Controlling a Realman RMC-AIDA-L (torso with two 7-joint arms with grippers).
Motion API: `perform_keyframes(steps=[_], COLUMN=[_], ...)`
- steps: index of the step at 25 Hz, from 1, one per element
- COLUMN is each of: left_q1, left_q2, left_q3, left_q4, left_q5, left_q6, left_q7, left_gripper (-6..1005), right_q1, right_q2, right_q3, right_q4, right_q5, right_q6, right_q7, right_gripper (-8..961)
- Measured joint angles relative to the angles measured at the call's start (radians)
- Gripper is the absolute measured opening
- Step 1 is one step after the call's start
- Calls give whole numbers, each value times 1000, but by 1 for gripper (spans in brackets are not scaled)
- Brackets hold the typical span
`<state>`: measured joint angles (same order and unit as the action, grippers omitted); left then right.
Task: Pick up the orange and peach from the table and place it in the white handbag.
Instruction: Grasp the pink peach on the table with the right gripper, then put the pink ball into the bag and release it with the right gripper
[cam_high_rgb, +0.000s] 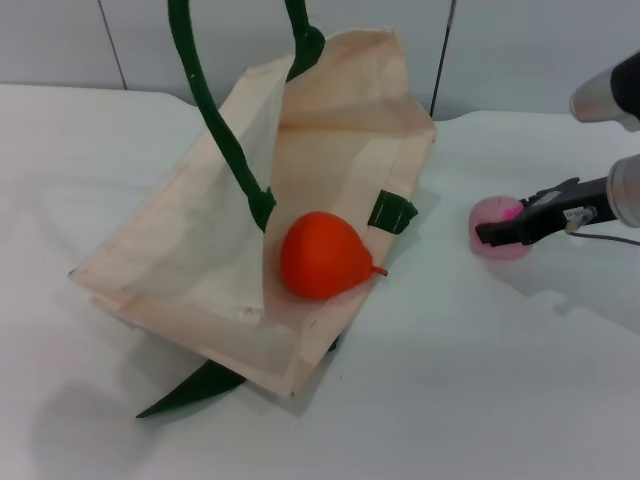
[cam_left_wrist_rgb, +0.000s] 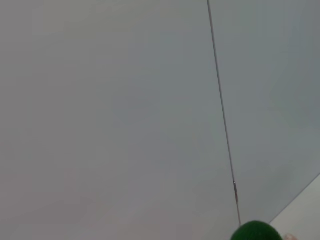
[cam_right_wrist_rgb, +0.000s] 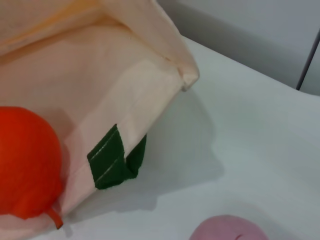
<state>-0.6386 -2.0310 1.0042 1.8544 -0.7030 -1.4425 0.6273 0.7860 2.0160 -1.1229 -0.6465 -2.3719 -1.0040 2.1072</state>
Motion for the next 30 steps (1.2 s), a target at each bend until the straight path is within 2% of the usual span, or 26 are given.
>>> perform_keyframes(steps=[6,10,13,16,22,30], left_q1=[10,6,3,-3,-38,-57], left_q2=[0,0,0,0,0,0], left_q3=[-6,-13,-13,-11,5,50], left_q4=[2,3,3,3,3,5], left_q5=[7,7,4,0,-4,-55], left_q6=[0,1,2,2,2,17], left_q7=[0,2,3,3,-1,-15], left_gripper=[192,193,194,195,197,199], right_q1=[-19,-75,-115,-130,-121,-73], right_q2=[2,7,8,9,9,9], right_q3=[9,3,-13,-51,-172,-233], right_q4=[-65,-232,-359,-409,-411,-319], right_q5=[5,53,150,249,319,366], right_q6=[-27,-120,-196,-232,-201,-110], right_q7=[7,26,29,16,-10,-54], right_gripper=[633,594,577,560,545,541])
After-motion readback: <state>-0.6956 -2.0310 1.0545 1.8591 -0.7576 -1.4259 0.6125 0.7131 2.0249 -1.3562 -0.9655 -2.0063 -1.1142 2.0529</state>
